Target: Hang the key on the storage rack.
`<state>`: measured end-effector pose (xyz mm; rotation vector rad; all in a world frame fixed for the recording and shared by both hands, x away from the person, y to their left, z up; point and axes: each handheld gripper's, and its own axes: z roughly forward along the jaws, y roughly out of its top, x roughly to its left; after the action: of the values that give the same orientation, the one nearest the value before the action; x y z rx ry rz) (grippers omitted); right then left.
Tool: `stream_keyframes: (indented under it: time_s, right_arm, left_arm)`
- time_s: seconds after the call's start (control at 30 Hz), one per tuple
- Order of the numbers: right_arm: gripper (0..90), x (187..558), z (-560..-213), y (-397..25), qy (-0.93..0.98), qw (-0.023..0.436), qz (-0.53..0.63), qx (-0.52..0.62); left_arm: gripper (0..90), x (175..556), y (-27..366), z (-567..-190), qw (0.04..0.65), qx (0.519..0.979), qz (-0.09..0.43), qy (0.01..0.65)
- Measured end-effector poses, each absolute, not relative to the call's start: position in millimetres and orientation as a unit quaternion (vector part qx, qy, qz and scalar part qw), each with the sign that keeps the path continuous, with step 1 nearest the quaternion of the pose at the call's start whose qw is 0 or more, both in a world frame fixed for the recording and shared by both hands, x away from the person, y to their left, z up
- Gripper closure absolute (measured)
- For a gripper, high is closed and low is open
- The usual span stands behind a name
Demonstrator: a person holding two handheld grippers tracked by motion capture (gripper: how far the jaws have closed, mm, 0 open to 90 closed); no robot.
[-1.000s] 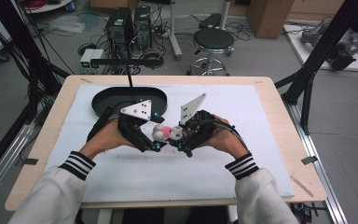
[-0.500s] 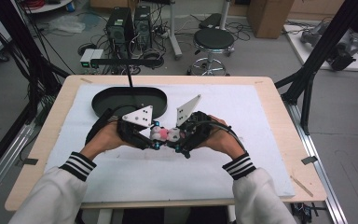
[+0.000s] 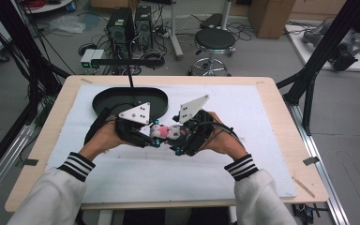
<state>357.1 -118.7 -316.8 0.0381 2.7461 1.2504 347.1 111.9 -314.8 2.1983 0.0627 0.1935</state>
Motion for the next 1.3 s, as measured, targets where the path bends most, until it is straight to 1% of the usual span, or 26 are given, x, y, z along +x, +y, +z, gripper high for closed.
stream_keyframes:
  time_s: [0.07,0.13,0.2,0.23,0.27,0.37,0.47,0.6,0.8,0.83,0.87,0.9,1.07,1.13,1.3]
  right_arm:
    - [0.3,356.8,-316.2,-121.1,0.905,0.063,0.420,0.016]
    - [0.3,357.9,-316.0,-130.3,0.896,0.076,0.437,0.030]
    - [0.3,358.0,-316.4,-134.3,0.892,0.077,0.443,0.039]
    - [0.3,358.1,-317.3,-143.0,0.886,0.088,0.452,0.055]
    - [0.3,358.1,-317.3,-143.0,0.886,0.088,0.452,0.055]
    - [0.3,357.7,-321.6,-161.6,0.866,0.100,0.481,0.095]
    - [0.3,356.2,-324.2,-169.7,0.857,0.108,0.491,0.110]
    - [0.3,350.8,-327.9,-186.8,0.838,0.131,0.512,0.133]
    - [0.3,345.9,-331.4,-207.3,0.816,0.155,0.534,0.158]
    - [0.3,344.5,-332.9,-212.3,0.811,0.155,0.539,0.166]
    - [0.3,342.3,-336.2,-221.4,0.802,0.166,0.545,0.179]
    - [0.3,342.3,-336.2,-221.4,0.802,0.166,0.545,0.179]
    - [0.3,333.5,-345.4,-249.3,0.774,0.200,0.560,0.220]
    - [0.3,330.6,-349.8,-259.5,0.761,0.221,0.563,0.234]
    - [0.3,324.4,-363.2,-281.2,0.739,0.231,0.579,0.257]
  left_arm:
    - [55.3,347.3,114.2,-313.1,0.453,0.887,0.077,0.046]
    - [55.2,348.0,118.0,-310.8,0.453,0.885,0.085,0.059]
    - [55.2,348.6,122.2,-308.6,0.460,0.881,0.086,0.072]
    - [55.2,349.0,124.2,-307.5,0.464,0.878,0.091,0.079]
    - [55.2,349.4,126.5,-306.3,0.466,0.876,0.093,0.084]
    - [55.3,350.5,132.5,-303.0,0.477,0.867,0.104,0.103]
    - [55.2,351.8,138.4,-300.3,0.483,0.860,0.113,0.122]
    - [55.2,353.5,147.4,-297.0,0.486,0.852,0.128,0.145]
    - [55.2,353.4,165.1,-290.8,0.506,0.827,0.156,0.188]
    - [55.2,353.4,168.5,-290.1,0.509,0.823,0.160,0.196]
    - [55.2,353.7,171.2,-289.8,0.510,0.821,0.162,0.200]
    - [55.2,354.0,176.1,-289.1,0.510,0.817,0.169,0.209]
    - [55.2,355.8,196.0,-288.6,0.514,0.799,0.190,0.246]
    - [55.2,356.1,202.3,-288.9,0.512,0.795,0.198,0.257]
    - [55.2,356.8,218.6,-289.9,0.509,0.782,0.217,0.286]
